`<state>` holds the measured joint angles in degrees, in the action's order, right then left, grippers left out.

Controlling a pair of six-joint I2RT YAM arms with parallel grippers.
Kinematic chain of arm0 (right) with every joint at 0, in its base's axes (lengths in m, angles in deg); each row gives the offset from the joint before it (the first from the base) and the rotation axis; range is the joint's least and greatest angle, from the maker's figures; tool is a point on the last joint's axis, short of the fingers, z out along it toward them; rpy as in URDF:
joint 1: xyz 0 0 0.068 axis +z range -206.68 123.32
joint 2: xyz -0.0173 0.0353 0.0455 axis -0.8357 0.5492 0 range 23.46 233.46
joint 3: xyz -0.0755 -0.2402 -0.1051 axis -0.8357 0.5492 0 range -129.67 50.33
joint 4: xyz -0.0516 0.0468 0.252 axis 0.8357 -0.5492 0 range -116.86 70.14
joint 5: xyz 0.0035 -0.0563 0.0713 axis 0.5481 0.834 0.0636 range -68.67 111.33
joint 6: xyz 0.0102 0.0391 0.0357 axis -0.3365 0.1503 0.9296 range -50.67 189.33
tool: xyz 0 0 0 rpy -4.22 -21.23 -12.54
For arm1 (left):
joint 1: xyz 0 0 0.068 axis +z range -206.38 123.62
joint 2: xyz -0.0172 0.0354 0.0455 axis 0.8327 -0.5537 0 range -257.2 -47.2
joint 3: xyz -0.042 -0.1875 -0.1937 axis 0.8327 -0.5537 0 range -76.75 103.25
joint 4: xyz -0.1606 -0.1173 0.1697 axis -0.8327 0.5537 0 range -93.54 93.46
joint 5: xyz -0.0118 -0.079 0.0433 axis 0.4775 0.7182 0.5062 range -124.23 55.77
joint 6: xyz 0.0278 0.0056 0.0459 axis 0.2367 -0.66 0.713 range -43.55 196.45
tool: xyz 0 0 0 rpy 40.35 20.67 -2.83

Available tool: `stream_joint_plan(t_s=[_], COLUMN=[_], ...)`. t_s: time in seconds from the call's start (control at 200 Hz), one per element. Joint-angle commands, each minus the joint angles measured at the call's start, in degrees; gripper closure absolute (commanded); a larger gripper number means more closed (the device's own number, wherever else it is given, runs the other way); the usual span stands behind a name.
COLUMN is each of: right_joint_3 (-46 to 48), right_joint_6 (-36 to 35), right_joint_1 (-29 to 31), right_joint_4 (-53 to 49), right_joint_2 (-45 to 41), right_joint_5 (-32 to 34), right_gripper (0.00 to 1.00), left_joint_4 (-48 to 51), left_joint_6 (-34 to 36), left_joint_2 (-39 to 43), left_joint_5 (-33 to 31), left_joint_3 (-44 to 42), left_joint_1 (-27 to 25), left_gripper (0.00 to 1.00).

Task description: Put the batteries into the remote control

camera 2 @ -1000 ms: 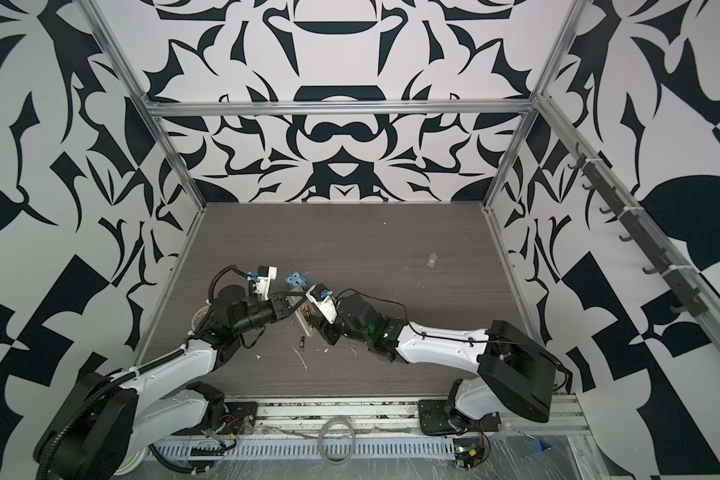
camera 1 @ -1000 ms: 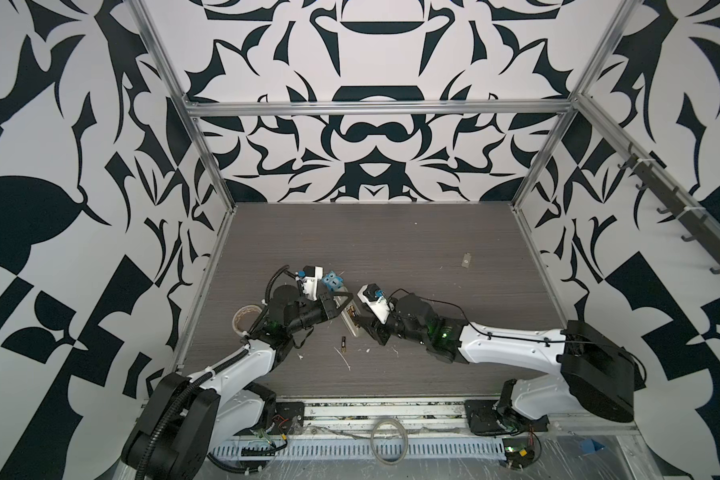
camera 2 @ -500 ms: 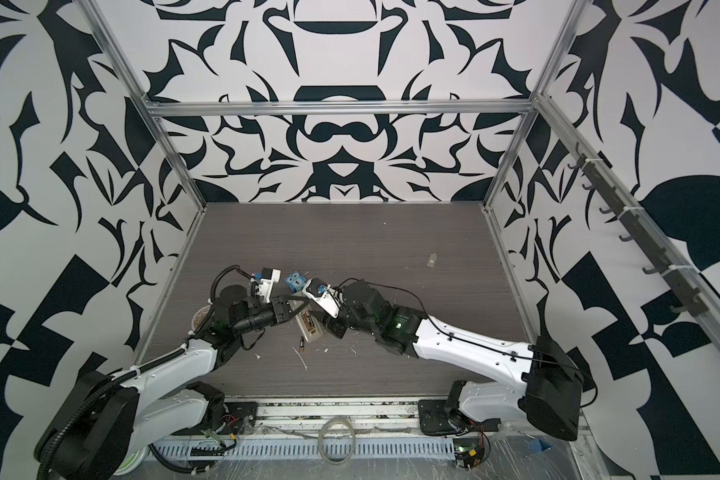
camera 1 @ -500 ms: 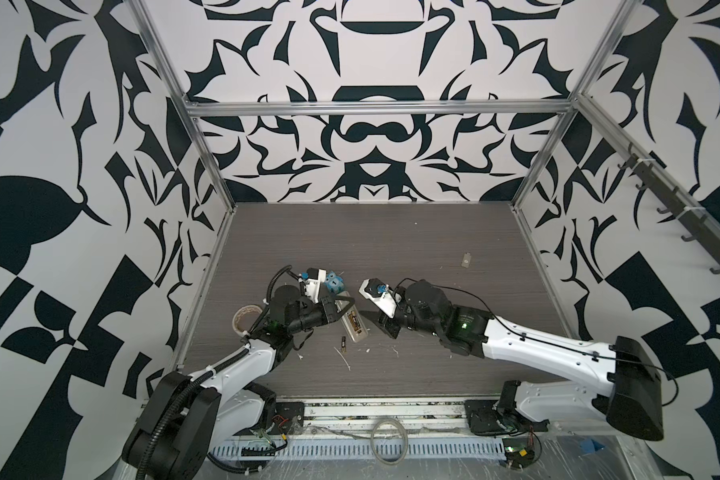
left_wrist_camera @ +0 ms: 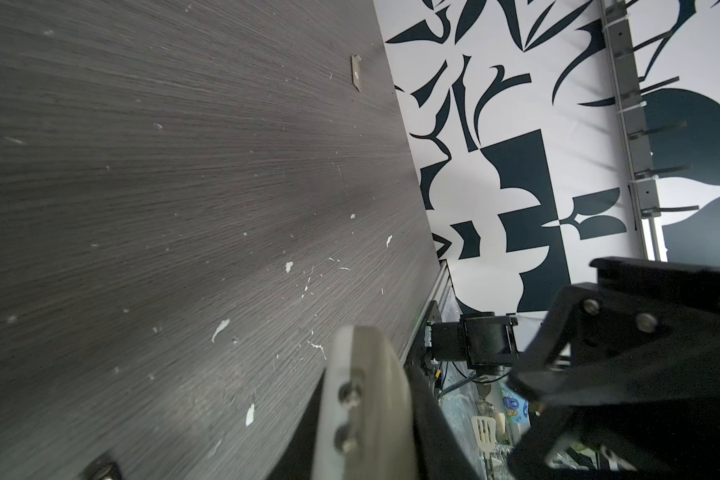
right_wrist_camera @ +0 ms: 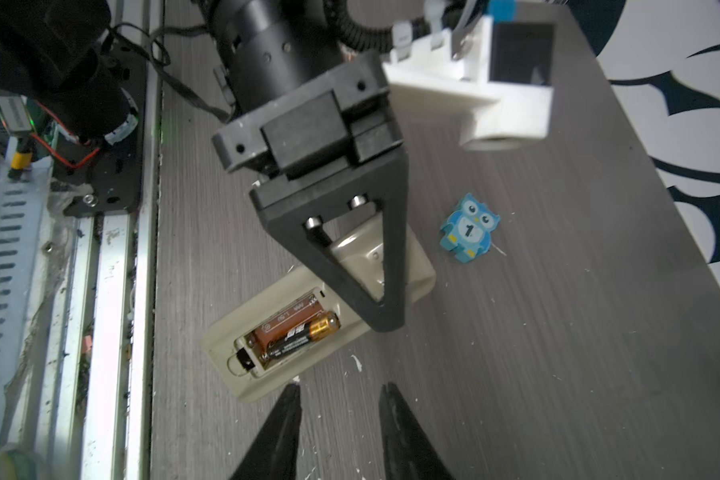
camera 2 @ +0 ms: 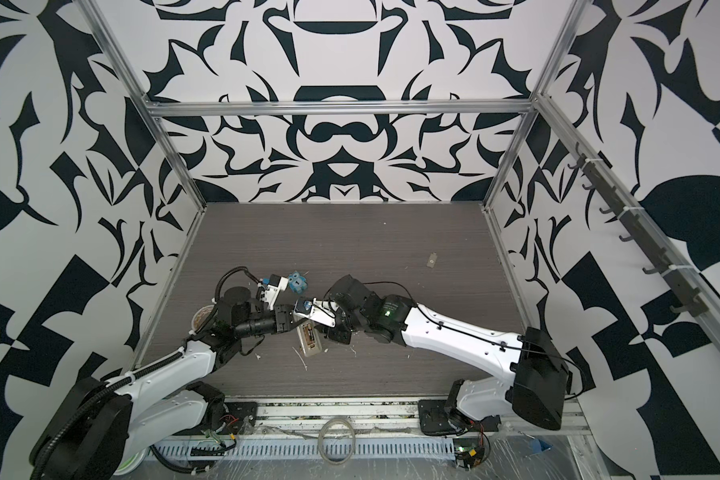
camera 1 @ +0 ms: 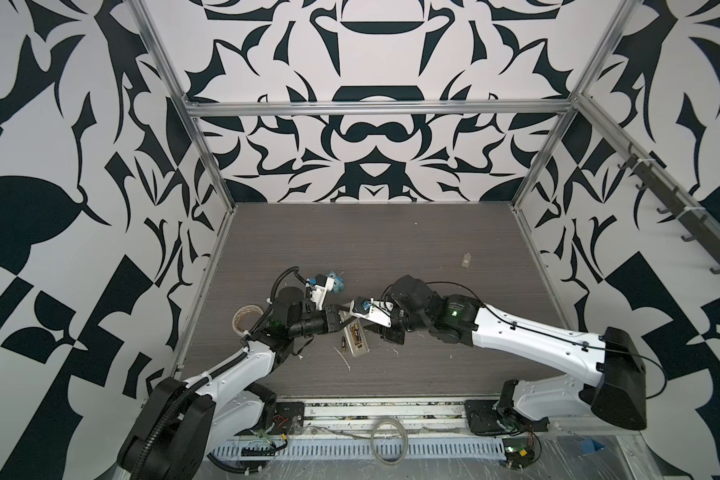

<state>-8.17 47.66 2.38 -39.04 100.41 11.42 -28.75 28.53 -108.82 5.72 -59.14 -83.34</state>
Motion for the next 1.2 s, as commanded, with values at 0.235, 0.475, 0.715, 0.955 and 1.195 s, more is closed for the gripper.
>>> stream_joint_plan(t_s=[0.235,0.475,0.715,0.955,1.195], right_joint_3=[-3.73,-4.96,-4.76,-5.11,-5.48], right_joint_6=[-1.93,-2.36,-2.88,-2.94,-3.00], right_joint_1=[0.26,0.69,0.79,0.74,0.87], right_joint_4=[-1.56,-4.10,-4.27,-4.59,-4.87], right_joint_2=[-0.06,1.80,2.57,3.44,4.32], right_joint_5=[-4.72,-5.64,-5.64,-6.43,-6.70], right_gripper=[0.70,0.72,0.73,0.74,0.75], left_joint_4=[1.04,1.04,0.78,-0.20,-0.54], left_joint_6=[1.43,1.43,1.25,0.82,0.55], left_joint_2=[-0.94,-0.69,-0.76,-1.24,-1.44], left_joint_5=[2.09,2.33,2.59,2.95,3.19], left_joint_3=[2.51,2.61,2.57,2.37,2.35], left_joint_1=[-3.17,-4.04,-4.34,-4.42,-4.42], left_gripper=[1.00,1.00,1.00,1.00,1.00])
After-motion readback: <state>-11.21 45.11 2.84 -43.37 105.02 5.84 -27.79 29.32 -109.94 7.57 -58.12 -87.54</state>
